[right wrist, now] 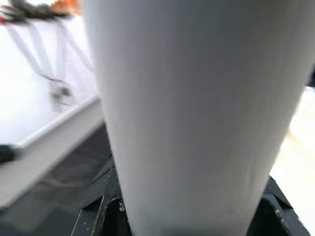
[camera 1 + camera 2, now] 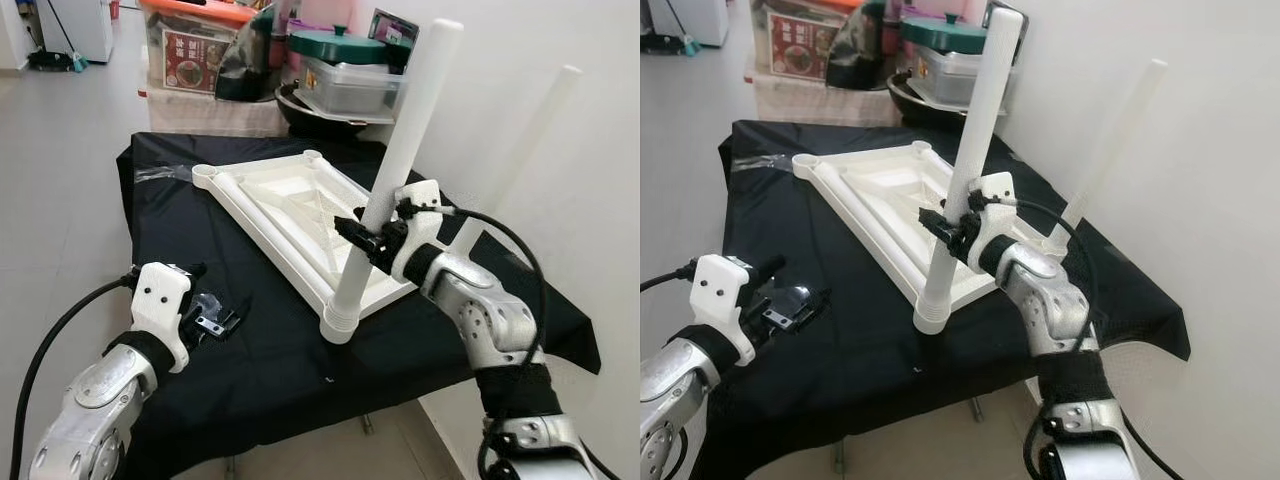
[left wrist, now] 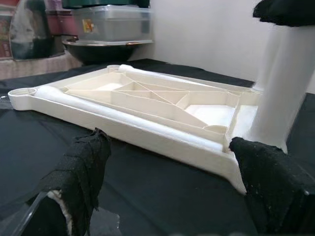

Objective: Building children table

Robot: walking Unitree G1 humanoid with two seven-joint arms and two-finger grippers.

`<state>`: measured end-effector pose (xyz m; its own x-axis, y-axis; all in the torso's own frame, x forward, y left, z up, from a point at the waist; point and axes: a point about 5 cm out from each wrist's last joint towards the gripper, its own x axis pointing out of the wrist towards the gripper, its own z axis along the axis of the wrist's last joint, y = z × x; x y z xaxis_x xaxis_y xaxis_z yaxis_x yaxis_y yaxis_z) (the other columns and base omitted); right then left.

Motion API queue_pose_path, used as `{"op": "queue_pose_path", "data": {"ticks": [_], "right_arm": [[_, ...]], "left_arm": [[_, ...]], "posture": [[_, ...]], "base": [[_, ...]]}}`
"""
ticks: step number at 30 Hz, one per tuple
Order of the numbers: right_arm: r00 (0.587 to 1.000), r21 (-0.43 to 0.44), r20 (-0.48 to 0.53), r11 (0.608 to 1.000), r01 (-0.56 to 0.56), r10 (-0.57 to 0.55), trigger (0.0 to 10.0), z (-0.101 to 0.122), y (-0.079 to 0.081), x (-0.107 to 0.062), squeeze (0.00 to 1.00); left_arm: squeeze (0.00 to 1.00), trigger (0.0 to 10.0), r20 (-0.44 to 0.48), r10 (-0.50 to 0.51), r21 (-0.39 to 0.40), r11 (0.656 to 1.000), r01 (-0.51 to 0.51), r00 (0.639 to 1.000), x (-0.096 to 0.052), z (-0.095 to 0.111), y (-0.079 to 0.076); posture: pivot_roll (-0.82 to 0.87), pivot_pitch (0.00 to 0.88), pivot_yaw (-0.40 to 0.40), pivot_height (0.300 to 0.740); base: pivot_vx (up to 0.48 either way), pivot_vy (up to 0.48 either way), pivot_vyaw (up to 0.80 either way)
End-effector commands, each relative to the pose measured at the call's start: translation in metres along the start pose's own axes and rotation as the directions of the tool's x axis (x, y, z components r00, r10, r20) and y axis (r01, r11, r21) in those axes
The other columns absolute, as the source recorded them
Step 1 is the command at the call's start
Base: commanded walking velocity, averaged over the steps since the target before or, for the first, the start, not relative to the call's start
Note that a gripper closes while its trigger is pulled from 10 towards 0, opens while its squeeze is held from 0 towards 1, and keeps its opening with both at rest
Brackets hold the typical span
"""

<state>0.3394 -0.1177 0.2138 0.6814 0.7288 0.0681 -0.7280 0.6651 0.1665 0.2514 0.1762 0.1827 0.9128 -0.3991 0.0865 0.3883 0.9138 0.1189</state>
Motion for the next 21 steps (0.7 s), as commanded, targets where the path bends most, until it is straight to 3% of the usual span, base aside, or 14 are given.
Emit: {"op": "queue_pose_path", "data": {"ticks": [1,4,7,14,15,16,21], "right_arm": [[0.993,0.088,-0.055,0.991,-0.098,0.103,0.0,-0.021,0.011,0.004,0.0],[0.974,0.099,-0.034,0.971,-0.22,0.224,0.0,-0.027,0.016,-0.003,0.0],[0.966,0.099,-0.025,0.962,-0.256,0.259,0.0,-0.028,0.015,-0.005,0.0],[0.972,0.011,-0.049,0.973,-0.231,0.231,0.0,-0.034,0.011,-0.006,0.0],[0.973,-0.075,-0.095,0.973,-0.218,0.211,0.0,-0.042,0.013,-0.006,0.0],[0.972,-0.097,-0.108,0.97,-0.221,0.211,0.0,-0.044,0.014,-0.007,0.0],[0.961,-0.124,-0.145,0.959,-0.254,0.235,0.0,-0.05,0.018,-0.01,0.0]], "left_arm": [[0.0,10.0,-0.011,-0.016,-0.007,1.0,0.016,1.0,0.001,-0.004,-0.003],[0.0,10.0,-0.013,-0.012,-0.013,1.0,0.011,1.0,-0.001,-0.003,0.0],[0.0,10.0,-0.014,-0.008,-0.018,1.0,0.007,1.0,-0.001,-0.003,0.001],[0.0,10.0,-0.015,0.0,-0.017,1.0,0.0,1.0,-0.001,-0.003,0.001],[0.0,10.0,-0.017,0.004,-0.016,1.0,-0.005,1.0,-0.001,-0.004,0.001],[0.0,10.0,-0.017,0.005,-0.015,1.0,-0.005,1.0,-0.001,-0.004,0.001],[0.0,10.0,-0.02,0.007,-0.016,1.0,-0.007,1.0,-0.002,-0.005,0.002]], "posture": [[0.15,0.0,-0.191,0.74],[0.16,0.0,-0.186,0.74],[0.16,0.0,-0.185,0.74],[0.16,0.0,-0.184,0.74],[0.16,0.0,-0.18,0.74],[0.16,0.0,-0.18,0.74],[0.15,0.0,-0.178,0.74]], "base": [[0.0,0.0,0.0],[0.0,0.0,0.0],[0.0,0.0,0.0],[0.0,0.0,0.0],[0.0,0.0,0.0],[0.0,0.0,0.0],[0.0,0.0,0.0]]}}
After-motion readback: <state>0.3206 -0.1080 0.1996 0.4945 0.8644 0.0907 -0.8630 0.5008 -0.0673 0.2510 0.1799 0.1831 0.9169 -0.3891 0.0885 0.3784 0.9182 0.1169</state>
